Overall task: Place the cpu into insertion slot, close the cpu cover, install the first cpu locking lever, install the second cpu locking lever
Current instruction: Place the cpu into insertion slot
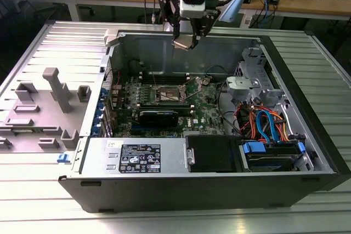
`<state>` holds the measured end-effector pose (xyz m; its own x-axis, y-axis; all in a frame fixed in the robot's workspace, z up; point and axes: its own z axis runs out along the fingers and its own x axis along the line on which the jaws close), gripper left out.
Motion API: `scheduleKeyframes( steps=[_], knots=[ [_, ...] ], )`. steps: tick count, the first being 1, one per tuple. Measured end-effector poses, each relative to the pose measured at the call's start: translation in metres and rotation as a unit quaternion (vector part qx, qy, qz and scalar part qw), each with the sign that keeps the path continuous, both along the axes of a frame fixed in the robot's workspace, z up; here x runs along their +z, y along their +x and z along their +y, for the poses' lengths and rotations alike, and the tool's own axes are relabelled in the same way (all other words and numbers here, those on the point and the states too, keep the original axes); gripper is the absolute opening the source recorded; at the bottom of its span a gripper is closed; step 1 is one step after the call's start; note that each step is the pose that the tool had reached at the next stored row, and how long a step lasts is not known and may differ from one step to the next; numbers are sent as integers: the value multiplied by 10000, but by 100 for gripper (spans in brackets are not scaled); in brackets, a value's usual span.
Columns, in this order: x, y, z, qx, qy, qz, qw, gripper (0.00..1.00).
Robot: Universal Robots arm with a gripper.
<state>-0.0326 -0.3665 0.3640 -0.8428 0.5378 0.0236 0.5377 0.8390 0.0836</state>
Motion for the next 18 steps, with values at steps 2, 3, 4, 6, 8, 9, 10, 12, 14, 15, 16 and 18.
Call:
scheduleKeyframes(
  steps=[2,3,4,6,8,9,10,12,14,15,16,18],
  knots=[
    [-2,0,0,-106,0,0,9999,55],
    [-3,0,-1,-151,0,0,9999,55],
    [-4,0,-1,-191,0,0,9998,55],
    [-4,0,-1,-265,0,0,9996,55],
    [-4,0,-1,-266,0,0,9996,55],
    [-4,0,-1,-266,0,0,9996,55],
    [-4,0,-1,-267,0,0,9996,55],
    [-4,0,-1,-267,0,0,9996,55],
    [-4,0,-1,-267,0,0,9996,55],
    [-4,0,-1,-267,0,0,9996,55],
    [-4,0,-1,-267,0,0,9996,55],
    [-4,0,-1,-268,0,0,9996,55]
  ],
)
